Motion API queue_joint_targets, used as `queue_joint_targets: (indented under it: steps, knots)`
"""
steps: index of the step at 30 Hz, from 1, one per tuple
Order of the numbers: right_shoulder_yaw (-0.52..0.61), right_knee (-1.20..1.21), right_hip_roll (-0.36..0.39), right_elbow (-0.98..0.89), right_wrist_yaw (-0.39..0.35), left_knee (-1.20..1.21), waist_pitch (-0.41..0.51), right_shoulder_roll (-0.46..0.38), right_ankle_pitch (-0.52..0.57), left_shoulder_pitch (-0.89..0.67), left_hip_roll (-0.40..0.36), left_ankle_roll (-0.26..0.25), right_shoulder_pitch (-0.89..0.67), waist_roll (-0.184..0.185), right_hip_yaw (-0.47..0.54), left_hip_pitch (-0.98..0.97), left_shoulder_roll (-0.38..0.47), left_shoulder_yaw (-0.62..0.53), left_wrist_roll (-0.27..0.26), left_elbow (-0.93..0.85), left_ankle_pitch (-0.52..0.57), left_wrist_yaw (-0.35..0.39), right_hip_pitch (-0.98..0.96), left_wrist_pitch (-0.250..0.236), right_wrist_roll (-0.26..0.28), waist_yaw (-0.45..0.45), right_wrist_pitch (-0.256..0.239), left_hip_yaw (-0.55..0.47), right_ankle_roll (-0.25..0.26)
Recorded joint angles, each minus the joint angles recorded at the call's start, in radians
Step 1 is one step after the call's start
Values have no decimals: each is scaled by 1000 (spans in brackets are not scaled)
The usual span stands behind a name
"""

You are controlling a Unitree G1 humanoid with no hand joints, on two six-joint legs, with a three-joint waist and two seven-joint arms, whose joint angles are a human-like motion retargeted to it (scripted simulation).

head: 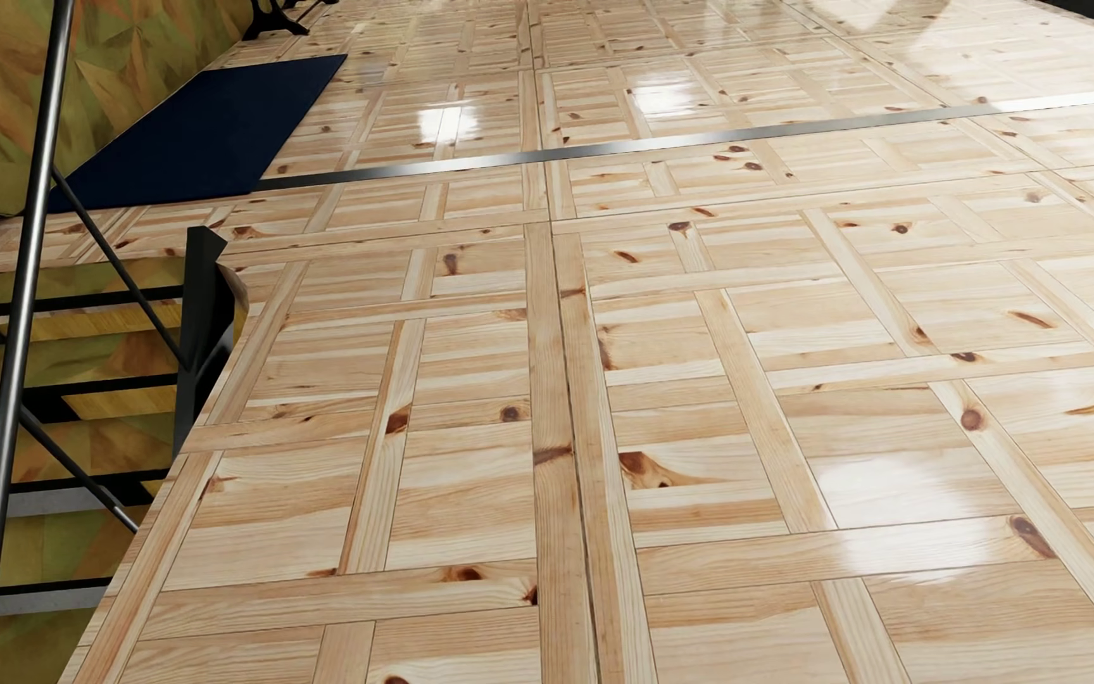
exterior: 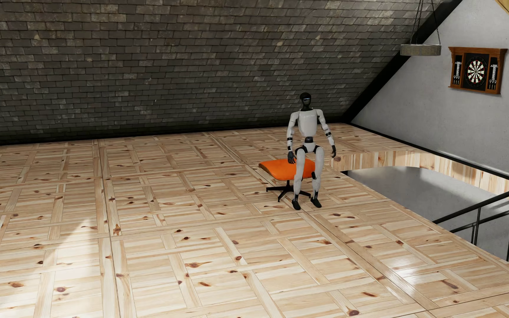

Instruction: Sit on the leather chair

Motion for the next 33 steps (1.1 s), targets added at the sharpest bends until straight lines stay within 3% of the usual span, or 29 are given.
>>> queue_joint_targets:
  steps: [4,7,10,14,18,20,21,23,27,29,33]
  knots:
    - [25,0,3,-33,18,3,7,66,2,22,4,-3,3,1,4,-7,-44,-10,9,-51,4,-38,-4,-7,-16,1,-6,-1,-2]
    - [61,1,6,-60,49,23,32,108,11,9,5,1,-15,0,6,-20,-75,-30,-12,-72,5,-58,-7,20,-5,2,7,-5,-8]
    - [93,25,13,-101,90,72,80,102,15,-26,8,4,-55,-1,7,-49,-78,-66,-32,-120,4,-103,-20,43,4,3,12,-9,-18]
    - [190,145,13,-176,177,216,163,61,1,-116,16,9,-154,-3,30,-159,-64,-157,6,-203,-16,-119,-116,58,-39,11,-2,-18,-27]
    - [300,305,1,-274,207,422,297,24,-13,-256,51,-21,-291,-4,53,-361,-17,-253,16,-295,-45,-114,-285,40,-69,13,-26,-30,-3]
    - [397,381,-11,-319,172,488,380,8,-42,-325,62,-37,-372,-6,60,-445,5,-301,11,-335,-47,-56,-370,35,-91,12,-34,-34,4]
    - [388,430,-22,-321,220,532,433,-7,-100,-361,56,-39,-436,-16,87,-497,13,-325,21,-339,-60,-62,-416,-45,-87,12,-115,-48,3]
    - [480,515,-46,-339,197,612,510,-17,-141,-432,71,-64,-526,-19,92,-597,41,-382,28,-379,-67,-46,-505,-64,-114,12,-132,-53,13]
    - [643,742,-108,-365,122,853,664,-33,-119,-593,111,-115,-715,-39,109,-834,152,-498,72,-554,-122,-74,-734,-125,-167,23,-161,-75,113]
    - [721,875,-132,-444,65,992,725,-79,-155,-650,136,-150,-809,-44,129,-961,237,-526,72,-696,-157,-24,-851,-184,-190,26,-203,-93,148]
    - [849,1146,-159,-686,-174,1257,836,-245,-242,-790,155,-198,-1003,-41,195,-1218,405,-595,-9,-957,-220,148,-1090,-253,-132,33,-238,-140,173]
